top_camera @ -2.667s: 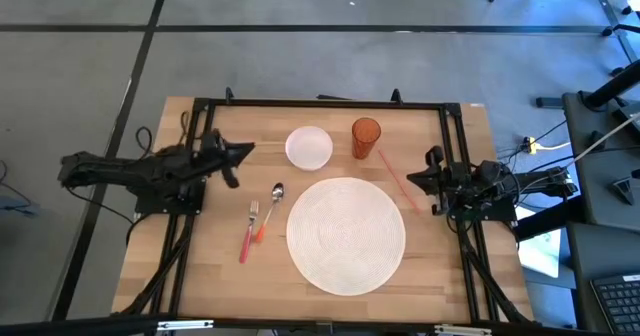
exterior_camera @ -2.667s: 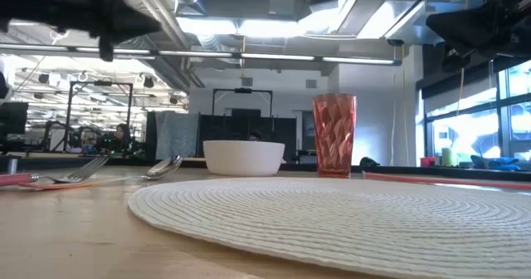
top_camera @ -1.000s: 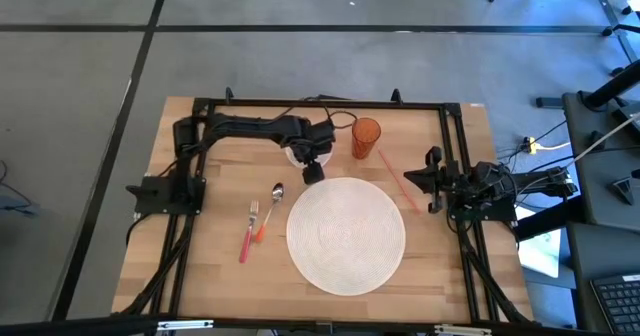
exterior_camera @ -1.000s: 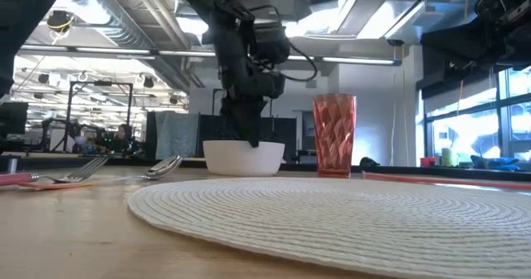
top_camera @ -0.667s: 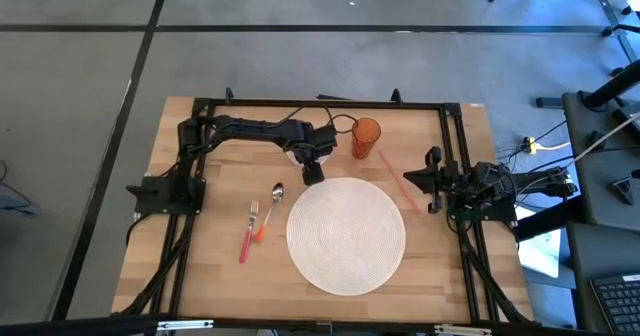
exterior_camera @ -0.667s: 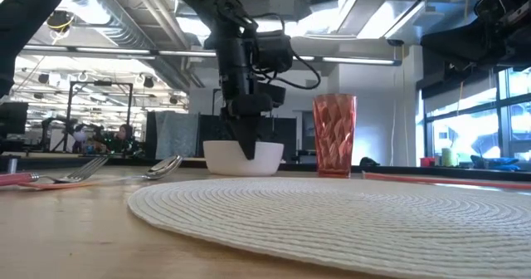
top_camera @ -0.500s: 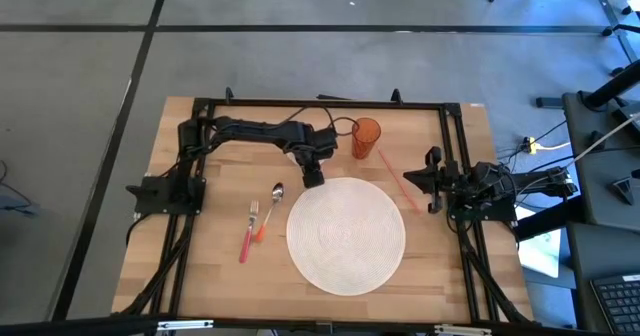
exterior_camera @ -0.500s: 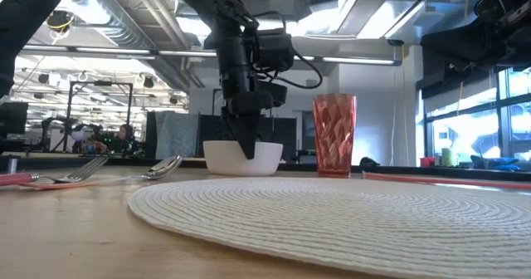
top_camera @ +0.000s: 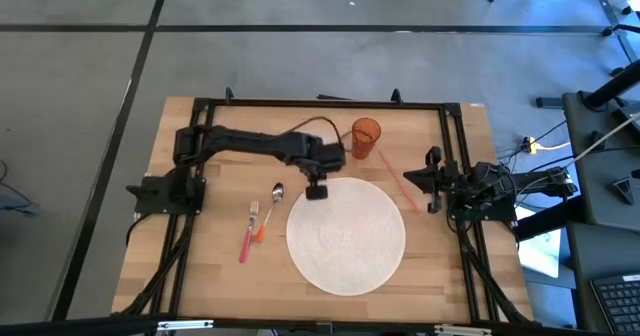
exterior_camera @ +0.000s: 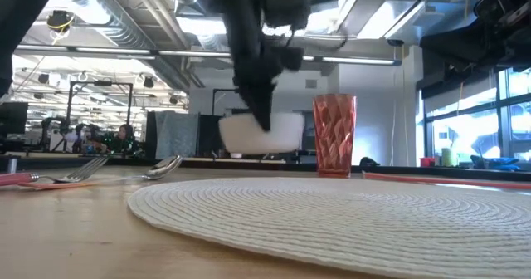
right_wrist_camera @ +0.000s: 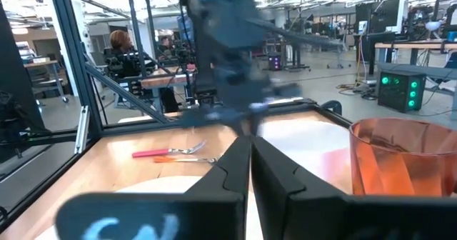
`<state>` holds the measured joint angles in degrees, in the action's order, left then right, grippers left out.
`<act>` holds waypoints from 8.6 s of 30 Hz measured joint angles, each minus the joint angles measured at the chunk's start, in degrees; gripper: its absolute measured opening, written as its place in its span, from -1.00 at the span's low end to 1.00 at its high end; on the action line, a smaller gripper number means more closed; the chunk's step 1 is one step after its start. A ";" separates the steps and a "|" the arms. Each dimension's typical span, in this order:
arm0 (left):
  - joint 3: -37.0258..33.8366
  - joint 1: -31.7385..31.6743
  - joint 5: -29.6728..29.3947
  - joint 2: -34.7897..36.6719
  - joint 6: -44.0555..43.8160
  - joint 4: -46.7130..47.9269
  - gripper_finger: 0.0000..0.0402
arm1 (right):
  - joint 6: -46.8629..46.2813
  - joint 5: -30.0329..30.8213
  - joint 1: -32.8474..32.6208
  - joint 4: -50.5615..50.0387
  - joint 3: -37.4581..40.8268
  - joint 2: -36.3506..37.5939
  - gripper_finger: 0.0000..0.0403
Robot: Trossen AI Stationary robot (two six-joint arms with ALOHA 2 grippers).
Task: Pick & Place Utensil
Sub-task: Put the white bowl on the white mat, then put the brown cup on the white mat to the top right of the white bowl
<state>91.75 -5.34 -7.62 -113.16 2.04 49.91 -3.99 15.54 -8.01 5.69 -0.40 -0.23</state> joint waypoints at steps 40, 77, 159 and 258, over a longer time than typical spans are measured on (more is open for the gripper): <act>18.79 24.38 8.42 -17.54 -6.32 -3.69 -0.99 | -2.72 2.44 0.00 -0.86 0.00 -0.11 -0.92; -21.35 21.73 -4.65 32.32 -1.08 -27.47 -0.99 | -3.39 0.05 0.01 -2.23 0.00 -0.09 -0.92; -91.26 7.91 -31.76 81.02 3.21 -83.19 -0.97 | 29.95 -10.66 24.10 -61.16 -77.46 -82.98 -0.64; -91.26 7.91 -31.28 81.02 0.21 -80.90 -0.97 | 2.34 -13.69 -4.31 -75.21 -77.03 -89.33 -0.71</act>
<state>0.49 2.57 -38.89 -32.14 2.24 -30.99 -1.65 1.85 -12.32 -69.51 -77.43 -89.56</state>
